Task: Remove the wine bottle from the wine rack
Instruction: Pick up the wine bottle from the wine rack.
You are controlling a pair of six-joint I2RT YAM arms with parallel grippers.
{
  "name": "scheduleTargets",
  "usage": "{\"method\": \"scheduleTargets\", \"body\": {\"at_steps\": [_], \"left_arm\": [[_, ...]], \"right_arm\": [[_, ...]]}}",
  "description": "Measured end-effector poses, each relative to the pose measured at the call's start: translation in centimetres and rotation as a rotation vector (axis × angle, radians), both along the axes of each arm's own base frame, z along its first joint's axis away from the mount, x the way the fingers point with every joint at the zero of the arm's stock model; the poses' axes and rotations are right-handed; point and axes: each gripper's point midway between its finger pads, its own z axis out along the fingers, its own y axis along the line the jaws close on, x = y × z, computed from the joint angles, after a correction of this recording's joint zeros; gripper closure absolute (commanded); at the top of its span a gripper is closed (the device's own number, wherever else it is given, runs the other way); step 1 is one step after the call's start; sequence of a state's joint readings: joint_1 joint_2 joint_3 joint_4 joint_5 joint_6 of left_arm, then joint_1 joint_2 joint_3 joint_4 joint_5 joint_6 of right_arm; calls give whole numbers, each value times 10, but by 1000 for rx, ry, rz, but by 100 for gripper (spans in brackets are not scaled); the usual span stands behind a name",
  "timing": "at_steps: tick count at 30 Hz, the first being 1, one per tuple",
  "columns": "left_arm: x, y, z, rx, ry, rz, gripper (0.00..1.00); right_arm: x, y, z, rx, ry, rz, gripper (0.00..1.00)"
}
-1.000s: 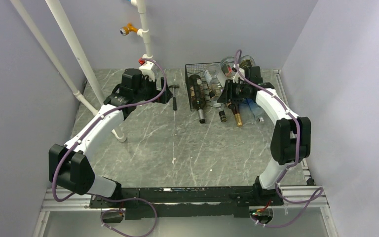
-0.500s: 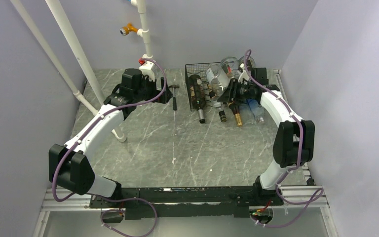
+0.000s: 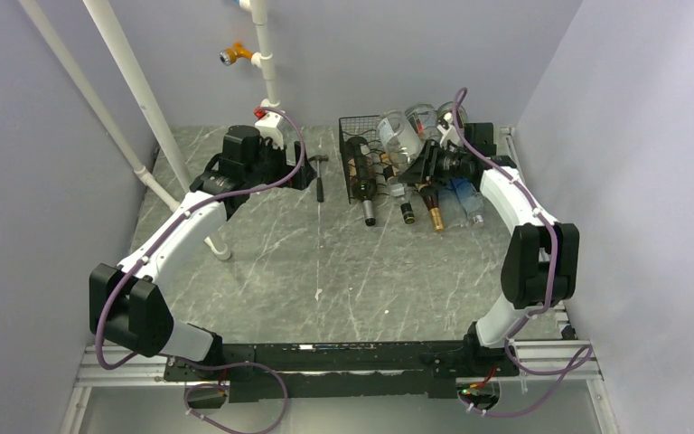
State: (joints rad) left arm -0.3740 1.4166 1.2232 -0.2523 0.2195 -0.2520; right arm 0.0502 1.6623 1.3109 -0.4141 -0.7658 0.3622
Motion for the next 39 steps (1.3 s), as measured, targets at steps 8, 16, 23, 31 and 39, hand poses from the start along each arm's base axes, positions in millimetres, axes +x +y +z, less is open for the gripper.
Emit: {"method": "scheduleTargets", "body": {"at_steps": [8,16,23,31,39], "left_arm": [[0,0,0,0,0,0,1],[0,0,0,2,-1,-2,1],[-1,2,4,9,-17,-3,5],[-16,-9,30,-17,-98,-119,1],[-40,-16,70,-109,-211,-195,1]], "right_arm": [[-10,5,9,32,-8,25,100],[-24,13,20,65,-21,67,100],[-43,26,27,95,-15,112,100],[-70,53,44,134,-36,221,100],[-106,78,53,194,-19,335,100]]}}
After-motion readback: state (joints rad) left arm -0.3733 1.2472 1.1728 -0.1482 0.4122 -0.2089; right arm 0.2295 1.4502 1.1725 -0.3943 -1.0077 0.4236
